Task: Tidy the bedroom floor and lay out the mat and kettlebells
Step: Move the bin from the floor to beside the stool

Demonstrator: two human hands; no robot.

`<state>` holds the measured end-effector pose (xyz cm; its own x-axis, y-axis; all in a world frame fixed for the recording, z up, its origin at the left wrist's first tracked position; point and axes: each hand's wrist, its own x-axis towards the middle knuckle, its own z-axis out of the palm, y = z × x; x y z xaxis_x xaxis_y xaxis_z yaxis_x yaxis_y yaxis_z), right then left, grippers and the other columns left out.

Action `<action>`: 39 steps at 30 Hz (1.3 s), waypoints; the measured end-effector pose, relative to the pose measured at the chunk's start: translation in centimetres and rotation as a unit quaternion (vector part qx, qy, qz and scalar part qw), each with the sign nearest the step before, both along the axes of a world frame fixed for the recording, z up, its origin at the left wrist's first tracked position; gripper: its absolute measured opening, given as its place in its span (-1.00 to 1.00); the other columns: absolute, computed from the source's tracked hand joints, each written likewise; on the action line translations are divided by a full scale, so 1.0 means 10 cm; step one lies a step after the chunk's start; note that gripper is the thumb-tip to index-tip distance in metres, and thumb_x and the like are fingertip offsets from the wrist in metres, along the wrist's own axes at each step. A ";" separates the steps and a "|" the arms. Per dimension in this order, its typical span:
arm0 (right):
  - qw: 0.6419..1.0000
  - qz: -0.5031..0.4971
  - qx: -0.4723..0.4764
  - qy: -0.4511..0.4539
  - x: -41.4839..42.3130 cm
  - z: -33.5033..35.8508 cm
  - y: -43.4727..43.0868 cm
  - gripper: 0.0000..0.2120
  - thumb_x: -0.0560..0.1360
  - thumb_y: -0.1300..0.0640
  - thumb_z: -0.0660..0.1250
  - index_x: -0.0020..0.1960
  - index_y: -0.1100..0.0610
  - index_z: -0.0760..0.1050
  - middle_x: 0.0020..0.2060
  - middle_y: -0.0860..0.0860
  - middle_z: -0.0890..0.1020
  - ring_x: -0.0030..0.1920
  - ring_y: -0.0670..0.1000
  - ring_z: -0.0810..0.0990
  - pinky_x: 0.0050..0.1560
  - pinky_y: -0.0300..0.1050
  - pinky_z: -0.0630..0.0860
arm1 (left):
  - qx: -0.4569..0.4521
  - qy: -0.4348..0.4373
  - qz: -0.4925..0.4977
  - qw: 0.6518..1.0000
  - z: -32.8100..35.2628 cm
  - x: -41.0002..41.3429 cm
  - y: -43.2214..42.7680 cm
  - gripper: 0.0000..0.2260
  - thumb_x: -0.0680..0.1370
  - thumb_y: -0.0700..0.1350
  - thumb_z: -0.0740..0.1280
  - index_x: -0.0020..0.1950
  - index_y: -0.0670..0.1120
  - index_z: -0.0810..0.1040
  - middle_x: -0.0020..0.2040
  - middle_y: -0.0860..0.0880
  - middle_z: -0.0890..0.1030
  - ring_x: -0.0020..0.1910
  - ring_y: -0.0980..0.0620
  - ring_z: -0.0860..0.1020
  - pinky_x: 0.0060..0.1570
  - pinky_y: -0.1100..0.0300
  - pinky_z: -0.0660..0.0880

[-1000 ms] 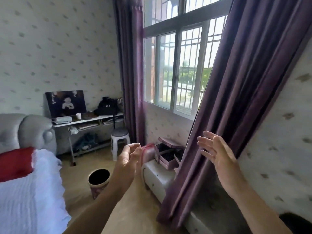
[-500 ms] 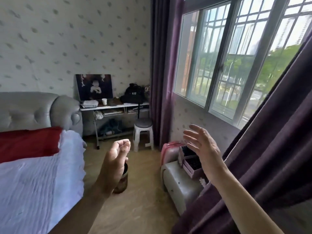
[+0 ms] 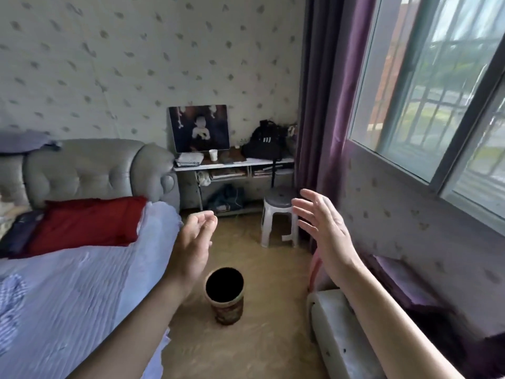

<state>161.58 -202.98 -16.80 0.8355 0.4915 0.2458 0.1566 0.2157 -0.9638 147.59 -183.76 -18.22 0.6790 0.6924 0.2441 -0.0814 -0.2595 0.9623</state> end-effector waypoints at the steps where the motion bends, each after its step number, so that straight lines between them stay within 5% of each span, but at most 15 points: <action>1: 1.000 0.006 -0.005 0.002 0.18 -0.02 0.12 -0.54 0.54 -0.19 0.12 0.34 -0.03 0.47 0.21 -0.01 0.65 0.25 -0.08 0.60 0.35 0.03 0.46 | -0.002 0.001 0.009 1.000 -0.02 0.14 0.09 -0.44 0.43 0.24 0.22 0.27 -0.10 0.50 0.15 0.01 0.59 0.10 0.07 0.56 0.02 0.19 0.51; 5: 0.999 0.029 -0.026 0.019 0.76 -0.14 0.65 -0.52 0.54 -0.19 0.11 0.35 -0.01 0.47 0.22 0.01 0.64 0.26 -0.08 0.60 0.36 0.06 0.46 | -0.013 0.003 0.026 1.000 -0.12 0.63 0.52 -0.46 0.48 0.17 0.17 0.32 -0.13 0.48 0.22 -0.02 0.57 0.17 0.16 0.54 0.01 0.28 0.49; 10: 0.997 0.045 -0.058 0.025 1.37 -0.40 1.33 -0.57 0.61 -0.15 0.10 0.37 0.01 0.46 0.21 -0.01 0.65 0.23 -0.12 0.61 0.36 0.06 0.47 | -0.030 0.017 0.053 0.998 -0.36 1.17 1.17 -0.51 0.49 0.19 0.18 0.30 -0.08 0.50 0.23 0.03 0.58 0.17 0.20 0.54 0.15 0.12 0.52; 14: 0.996 0.045 -0.074 0.032 1.88 -0.58 2.01 -0.56 0.58 -0.17 0.11 0.35 -0.01 0.48 0.21 -0.02 0.65 0.24 -0.12 0.61 0.34 0.03 0.48 | -0.045 0.018 0.061 0.997 -0.64 1.68 1.81 -0.51 0.51 0.15 0.19 0.31 -0.11 0.49 0.23 0.01 0.57 0.13 0.23 0.54 0.04 0.24 0.50; 18: 0.994 0.046 -0.096 0.022 2.45 -0.79 2.79 -0.64 0.69 -0.08 0.05 0.38 -0.02 0.44 0.23 -0.05 0.63 0.27 -0.13 0.58 0.36 0.01 0.46 | -0.061 0.026 0.065 0.996 -0.90 2.31 2.57 -0.69 0.66 -0.02 0.20 0.33 -0.14 0.47 0.25 -0.02 0.55 0.21 0.15 0.52 0.06 0.28 0.50; 28: 0.993 0.053 -0.100 0.022 3.37 -1.68 4.19 -0.62 0.70 -0.05 0.03 0.42 0.03 0.42 0.25 -0.02 0.62 0.28 -0.13 0.57 0.40 0.04 0.44 | -0.057 0.057 0.076 0.994 -1.80 3.26 3.81 -0.70 0.66 -0.04 0.18 0.32 -0.15 0.48 0.25 -0.04 0.56 0.23 0.13 0.52 0.24 0.09 0.50; 35: 0.991 0.067 -0.108 0.036 3.53 -3.65 4.28 -0.60 0.63 -0.14 0.05 0.35 -0.04 0.46 0.21 -0.02 0.64 0.26 -0.12 0.59 0.37 0.01 0.46 | -0.044 0.074 0.088 0.992 -3.86 3.42 3.96 -0.64 0.46 0.31 0.14 -0.03 0.05 0.47 0.01 -0.03 0.53 0.01 -0.02 0.53 0.12 0.01 0.51; 39: 0.988 0.062 -0.131 0.047 3.55 -4.97 4.29 -0.60 0.57 -0.20 0.05 0.29 -0.12 0.48 0.20 -0.05 0.64 0.24 -0.14 0.59 0.38 0.03 0.46 | -0.073 0.095 0.122 0.985 -5.25 3.41 3.99 -0.63 0.45 0.35 0.15 0.10 0.19 0.51 0.10 0.14 0.58 0.18 0.12 0.55 0.28 -0.06 0.49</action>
<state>197.10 -160.10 -66.53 0.7784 0.6274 0.0208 0.0523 -0.0318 -0.9981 181.65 -143.83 -70.68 0.5120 0.8588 0.0145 0.1520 -0.1072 0.9826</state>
